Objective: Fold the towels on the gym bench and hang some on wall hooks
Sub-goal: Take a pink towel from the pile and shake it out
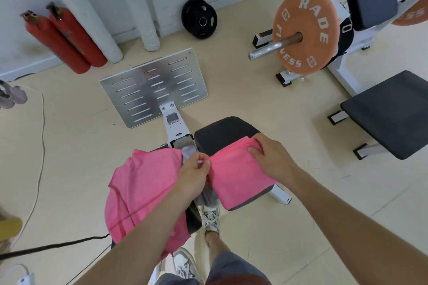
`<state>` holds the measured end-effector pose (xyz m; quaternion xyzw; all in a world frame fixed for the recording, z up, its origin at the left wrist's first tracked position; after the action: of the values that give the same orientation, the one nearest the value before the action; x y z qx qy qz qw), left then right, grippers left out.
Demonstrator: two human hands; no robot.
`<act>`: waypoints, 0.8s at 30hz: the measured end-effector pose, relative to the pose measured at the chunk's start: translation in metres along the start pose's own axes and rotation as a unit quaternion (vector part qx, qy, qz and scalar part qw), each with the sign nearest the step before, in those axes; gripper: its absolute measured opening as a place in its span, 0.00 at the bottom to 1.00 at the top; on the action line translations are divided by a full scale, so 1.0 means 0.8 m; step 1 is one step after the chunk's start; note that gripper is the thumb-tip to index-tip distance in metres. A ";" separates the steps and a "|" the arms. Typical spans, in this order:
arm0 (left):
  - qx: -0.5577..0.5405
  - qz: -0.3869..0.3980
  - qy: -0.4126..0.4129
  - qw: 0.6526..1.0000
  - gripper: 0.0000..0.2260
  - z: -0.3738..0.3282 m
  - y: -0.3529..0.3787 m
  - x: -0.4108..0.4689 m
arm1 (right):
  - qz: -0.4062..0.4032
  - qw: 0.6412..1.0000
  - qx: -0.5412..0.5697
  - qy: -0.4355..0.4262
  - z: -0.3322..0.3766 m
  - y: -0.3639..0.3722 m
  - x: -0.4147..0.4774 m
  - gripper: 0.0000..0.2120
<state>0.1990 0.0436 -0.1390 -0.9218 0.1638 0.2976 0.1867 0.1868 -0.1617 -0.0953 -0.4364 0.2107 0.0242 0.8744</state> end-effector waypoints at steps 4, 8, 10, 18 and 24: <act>0.061 -0.040 0.006 0.997 0.05 0.003 0.000 0.004 | -0.023 0.997 -0.072 0.015 0.006 0.014 0.015 0.10; 0.070 -0.051 -0.024 0.996 0.04 0.011 -0.002 0.013 | -0.035 0.993 -0.108 0.037 0.003 0.019 0.020 0.12; 0.081 -0.046 -0.034 0.995 0.04 0.013 -0.001 0.019 | -0.032 0.991 -0.125 0.044 0.002 0.021 0.022 0.12; 0.084 -0.046 -0.047 0.994 0.13 0.019 0.010 0.015 | 0.004 0.982 -0.090 0.165 -0.008 0.019 0.036 0.14; 0.027 -0.066 -0.018 0.997 0.08 0.007 -0.008 0.003 | 0.079 0.983 0.048 0.157 0.002 0.009 0.029 0.10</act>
<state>0.2008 0.0512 -0.1431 -0.9197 0.1071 0.2963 0.2342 0.2070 -0.1596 -0.1092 -0.3745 0.3805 0.0140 0.8455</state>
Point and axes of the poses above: each hand's wrist, its own x-axis towards the middle knuckle, its own y-axis out of the palm, z = x × y, the point moved 9 cm from there along x, towards the middle knuckle
